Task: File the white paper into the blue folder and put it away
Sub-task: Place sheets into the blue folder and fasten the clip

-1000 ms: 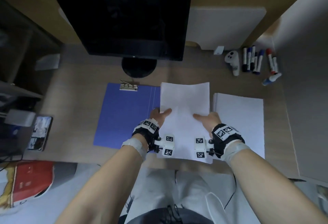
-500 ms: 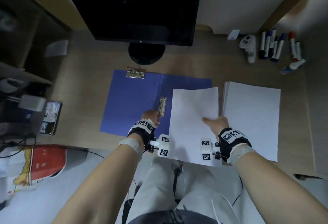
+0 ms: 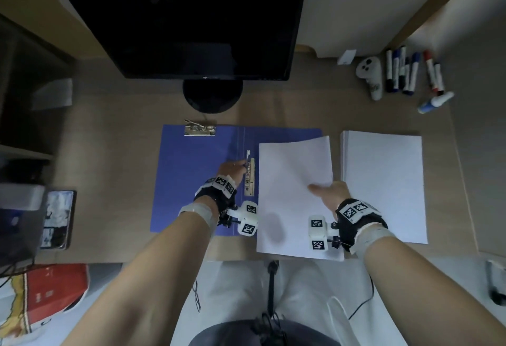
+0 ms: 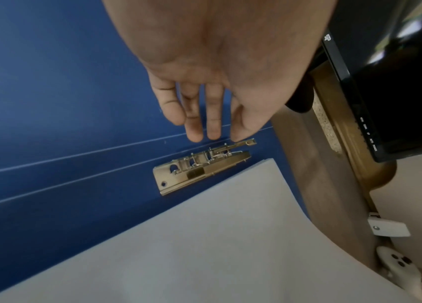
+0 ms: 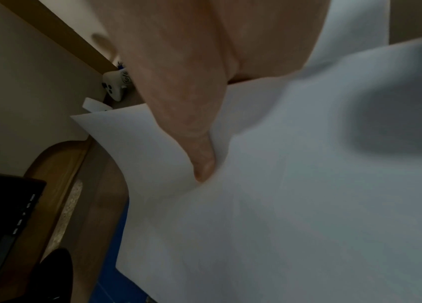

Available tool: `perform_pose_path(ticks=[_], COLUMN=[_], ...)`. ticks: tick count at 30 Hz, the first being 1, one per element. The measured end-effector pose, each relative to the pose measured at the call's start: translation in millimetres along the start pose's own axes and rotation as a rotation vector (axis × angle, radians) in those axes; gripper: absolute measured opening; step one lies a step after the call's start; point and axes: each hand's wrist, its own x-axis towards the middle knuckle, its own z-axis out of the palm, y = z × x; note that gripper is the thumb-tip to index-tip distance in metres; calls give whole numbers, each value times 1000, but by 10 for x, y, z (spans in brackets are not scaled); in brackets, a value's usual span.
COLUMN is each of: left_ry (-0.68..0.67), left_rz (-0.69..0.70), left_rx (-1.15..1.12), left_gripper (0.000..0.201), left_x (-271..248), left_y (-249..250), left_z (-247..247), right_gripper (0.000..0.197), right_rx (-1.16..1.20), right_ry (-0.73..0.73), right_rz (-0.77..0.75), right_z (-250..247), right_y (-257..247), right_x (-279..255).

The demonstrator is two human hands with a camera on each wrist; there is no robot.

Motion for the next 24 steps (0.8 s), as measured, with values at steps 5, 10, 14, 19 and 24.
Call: perform_pose_path(ticks=[5, 10, 14, 19, 24], left_ry=[-46, 66, 13, -41, -12], left_rz=[31, 18, -34, -90, -146], left_rx=[77, -137, -246, -45, -69], left_gripper=[42, 36, 6, 38, 49], left_x=[-34, -154, -298, -500, -609], left_y=[22, -31, -67, -143, -262], left_z=[-21, -12, 155, 470, 741], right_gripper=[84, 92, 98, 113, 109], right_rx=[-14, 26, 82, 173, 135], right_ry=[12, -21, -52, -93, -104], right_rz=[9, -31, -78, -54, -56], right_z=[26, -52, -138, -226, -269], right_y=[-5, -95, -152, -71, 43], right_x=[36, -34, -12, 74, 177])
